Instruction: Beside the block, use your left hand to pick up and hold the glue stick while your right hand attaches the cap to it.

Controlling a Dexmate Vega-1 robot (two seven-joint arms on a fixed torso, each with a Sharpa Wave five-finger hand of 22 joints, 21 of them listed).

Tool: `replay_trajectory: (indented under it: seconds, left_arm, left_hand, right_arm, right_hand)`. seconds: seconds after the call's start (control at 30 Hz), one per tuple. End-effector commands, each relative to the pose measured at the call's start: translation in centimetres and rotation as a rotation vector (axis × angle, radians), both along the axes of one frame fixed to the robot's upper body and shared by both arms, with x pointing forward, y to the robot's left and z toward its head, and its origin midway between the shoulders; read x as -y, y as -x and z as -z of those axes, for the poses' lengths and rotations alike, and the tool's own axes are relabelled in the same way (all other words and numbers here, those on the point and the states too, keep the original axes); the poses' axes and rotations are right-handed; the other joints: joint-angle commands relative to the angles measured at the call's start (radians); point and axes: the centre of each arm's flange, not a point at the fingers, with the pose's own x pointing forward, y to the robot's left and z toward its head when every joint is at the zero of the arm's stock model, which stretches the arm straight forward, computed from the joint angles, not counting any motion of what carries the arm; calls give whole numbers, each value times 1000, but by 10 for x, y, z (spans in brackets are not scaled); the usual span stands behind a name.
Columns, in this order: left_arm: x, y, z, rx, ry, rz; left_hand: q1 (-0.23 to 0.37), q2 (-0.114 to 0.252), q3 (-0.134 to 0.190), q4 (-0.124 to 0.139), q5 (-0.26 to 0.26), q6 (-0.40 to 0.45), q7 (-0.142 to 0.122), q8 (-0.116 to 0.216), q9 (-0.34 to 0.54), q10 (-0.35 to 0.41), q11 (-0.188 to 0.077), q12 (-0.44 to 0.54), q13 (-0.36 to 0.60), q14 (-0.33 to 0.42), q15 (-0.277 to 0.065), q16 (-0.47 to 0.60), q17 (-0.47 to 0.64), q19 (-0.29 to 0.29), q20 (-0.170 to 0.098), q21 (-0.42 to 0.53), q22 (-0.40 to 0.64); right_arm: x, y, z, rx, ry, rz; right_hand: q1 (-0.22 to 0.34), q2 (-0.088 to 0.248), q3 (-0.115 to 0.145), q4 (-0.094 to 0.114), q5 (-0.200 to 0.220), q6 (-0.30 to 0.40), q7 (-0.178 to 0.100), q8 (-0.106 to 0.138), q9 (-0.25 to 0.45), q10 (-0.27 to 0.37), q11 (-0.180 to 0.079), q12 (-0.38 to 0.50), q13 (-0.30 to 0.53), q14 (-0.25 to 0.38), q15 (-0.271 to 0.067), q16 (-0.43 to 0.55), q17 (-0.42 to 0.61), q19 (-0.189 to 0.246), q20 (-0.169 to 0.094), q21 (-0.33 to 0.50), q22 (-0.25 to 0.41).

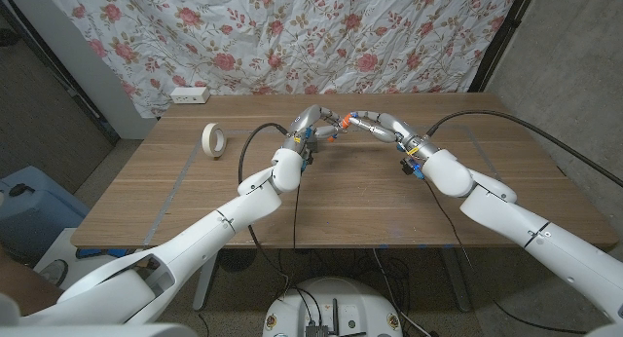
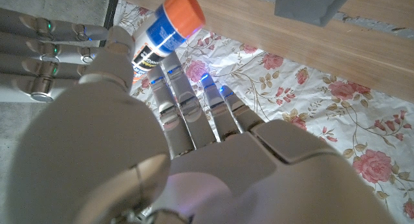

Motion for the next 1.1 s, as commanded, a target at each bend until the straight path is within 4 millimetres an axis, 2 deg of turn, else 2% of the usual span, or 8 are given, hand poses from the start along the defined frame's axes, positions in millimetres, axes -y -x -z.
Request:
replay_trajectory:
  seconds: [0.03,1.1]
  left_arm:
    - [1,0,0,0,-8,-2]
    - [0,3,-2,17,-20,-13]
  left_hand:
    - [-3,122,16,11,6,106,40,22,25,107,-93,6,3,9,-141,5,4,15,0,4,2]
    - [16,137,20,11,3,103,52,23,31,128,-90,8,3,24,-156,7,5,23,-5,4,2]
  right_arm:
    - [-1,0,0,0,13,-4]
    - [-10,3,2,-7,59,-8]
  right_hand:
    - [2,3,-5,-2,-1,9,2,5,5,10,2,6,1,2,-6,7,3,9,5,4,3]
    - [-4,7,-6,-7,-1,22,2,1,5,13,0,1,2,2,-8,5,-2,9,3,2,3]
